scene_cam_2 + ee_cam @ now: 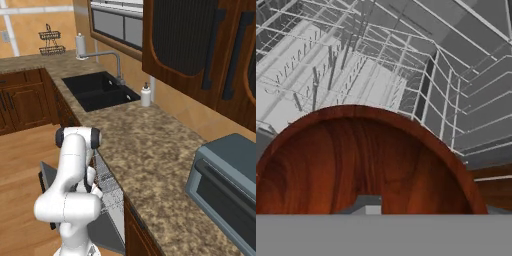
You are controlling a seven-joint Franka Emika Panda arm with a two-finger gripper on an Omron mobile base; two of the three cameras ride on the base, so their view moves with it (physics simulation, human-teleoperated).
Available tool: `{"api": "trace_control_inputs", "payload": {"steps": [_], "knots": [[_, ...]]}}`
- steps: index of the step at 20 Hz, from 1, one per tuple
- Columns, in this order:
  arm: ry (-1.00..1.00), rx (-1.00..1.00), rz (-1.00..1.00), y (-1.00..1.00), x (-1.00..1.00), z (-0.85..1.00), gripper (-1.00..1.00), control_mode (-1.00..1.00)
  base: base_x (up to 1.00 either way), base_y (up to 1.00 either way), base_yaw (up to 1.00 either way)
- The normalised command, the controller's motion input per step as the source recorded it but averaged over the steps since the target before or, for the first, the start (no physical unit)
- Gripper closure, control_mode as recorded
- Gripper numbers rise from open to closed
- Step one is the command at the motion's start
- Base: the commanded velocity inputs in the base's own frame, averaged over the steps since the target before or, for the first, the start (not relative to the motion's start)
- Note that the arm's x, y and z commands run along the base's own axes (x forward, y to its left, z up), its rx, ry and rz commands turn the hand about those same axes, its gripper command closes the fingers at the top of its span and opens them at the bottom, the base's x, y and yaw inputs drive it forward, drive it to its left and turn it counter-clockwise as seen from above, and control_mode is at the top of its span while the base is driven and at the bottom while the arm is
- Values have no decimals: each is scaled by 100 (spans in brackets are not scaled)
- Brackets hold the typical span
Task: Pick up the cup and bowl from the counter, place them in the dishwasher, and close the dishwasher door.
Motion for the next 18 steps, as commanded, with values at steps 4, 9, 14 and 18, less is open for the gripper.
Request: {"api": "trace_control_inputs", "payload": {"steps": [4, 9, 14, 18], "knots": [[0, -2, 0, 62, 5, -46, -100, -100, 0, 0, 0], [0, -6, -1, 48, -22, 41, -100, -100, 0, 0, 0], [0, 0, 0, 5, -6, 57, -100, -100, 0, 0, 0], [0, 0, 0, 10, -42, 87, -100, -100, 0, 0, 0]]}}
